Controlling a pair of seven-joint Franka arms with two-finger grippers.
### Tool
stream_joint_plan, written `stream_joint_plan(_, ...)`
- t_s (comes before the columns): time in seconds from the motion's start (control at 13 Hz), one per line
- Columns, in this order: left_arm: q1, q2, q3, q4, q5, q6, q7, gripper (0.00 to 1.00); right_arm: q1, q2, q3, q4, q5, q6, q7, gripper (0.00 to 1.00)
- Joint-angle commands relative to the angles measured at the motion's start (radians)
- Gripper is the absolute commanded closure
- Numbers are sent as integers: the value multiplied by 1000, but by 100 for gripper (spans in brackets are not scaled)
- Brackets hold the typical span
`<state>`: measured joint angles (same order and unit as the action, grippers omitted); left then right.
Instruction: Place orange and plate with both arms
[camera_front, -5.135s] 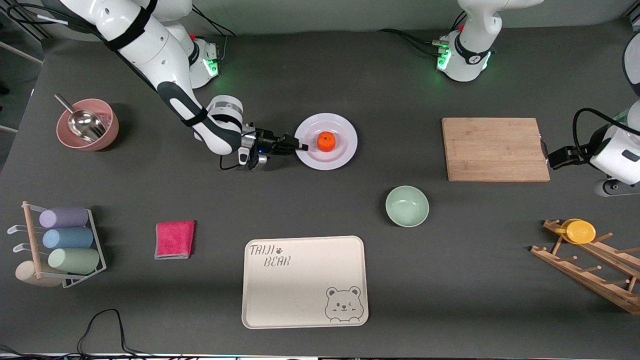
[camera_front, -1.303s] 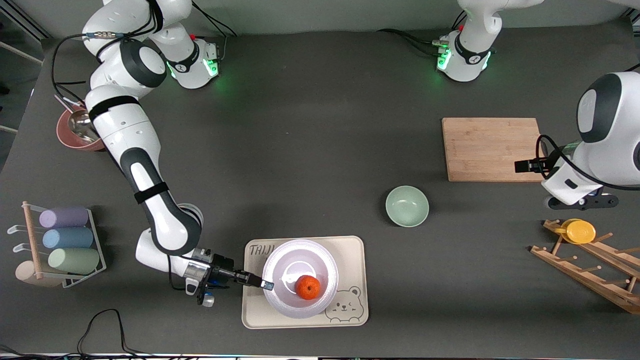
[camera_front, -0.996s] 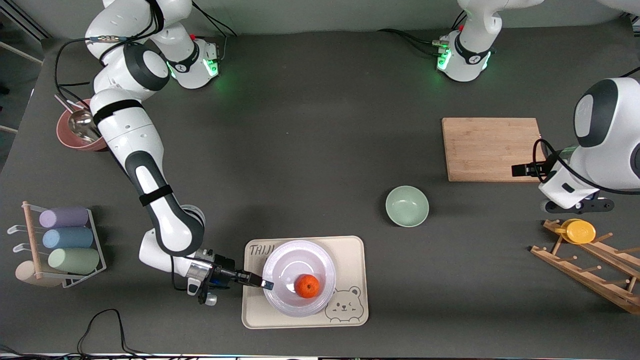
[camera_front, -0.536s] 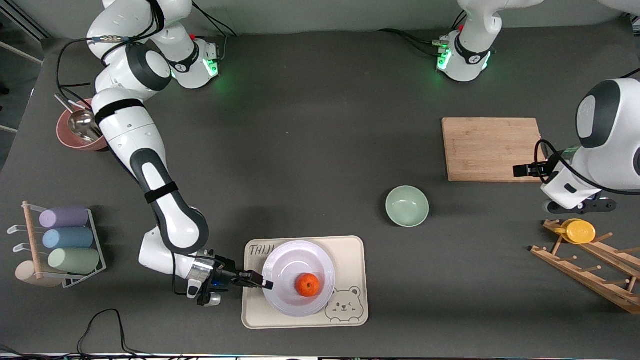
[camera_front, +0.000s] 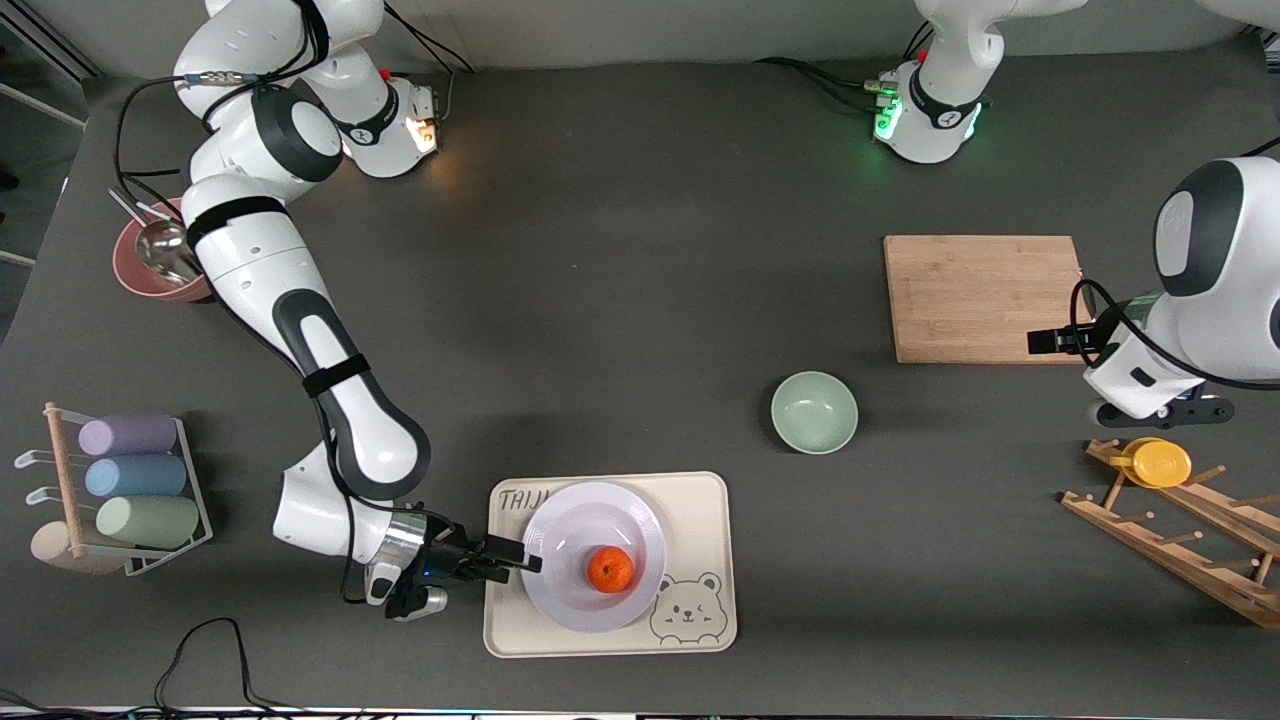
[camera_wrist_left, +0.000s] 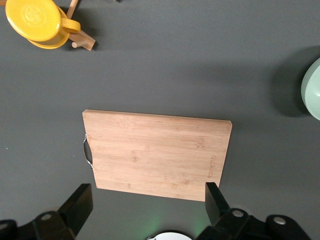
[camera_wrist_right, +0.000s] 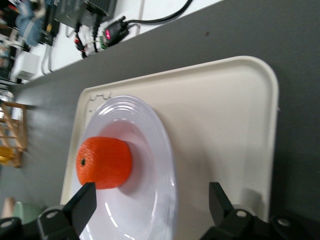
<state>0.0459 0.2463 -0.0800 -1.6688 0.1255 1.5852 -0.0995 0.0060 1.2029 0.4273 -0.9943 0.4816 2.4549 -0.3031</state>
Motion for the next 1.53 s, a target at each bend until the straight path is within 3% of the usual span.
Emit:
stream_joint_plan(0.0,15,-15,0,-11,-14,12,35,0,9,-80,-8,3,-188,-87,142,0)
stream_joint_plan(0.15,15,-34,0,-22,-14,10,34,0,5,-136,-16,3,-233,-179,176,0)
stream_joint_plan(0.38,15,-140,0,-90,-14,15,26,0,-4,-241,-18,-3,-320,-301,223,0)
stream_joint_plan(0.61,6,-248,-4,-92,-38,-40,23,0,-12,-373,-39,-27,-428,-488,324,0)
stream_joint_plan(0.77,3,-283,-7,-91,-58,-45,27,0,-18,-510,-51,-125,-501,-574,399,0)
stream_joint_plan(1.07,0,-337,-14,-94,-81,-42,23,0,-69,-825,-81,-432,-514,-605,512,0)
stream_joint_plan(1.23,-3,-347,-14,-110,-76,-42,23,0,-70,-926,-102,-522,-514,-605,519,0)
stream_joint_plan(1.46,-8,-435,-14,-247,-75,42,23,0,-69,-1023,-145,-592,-505,-631,522,0)
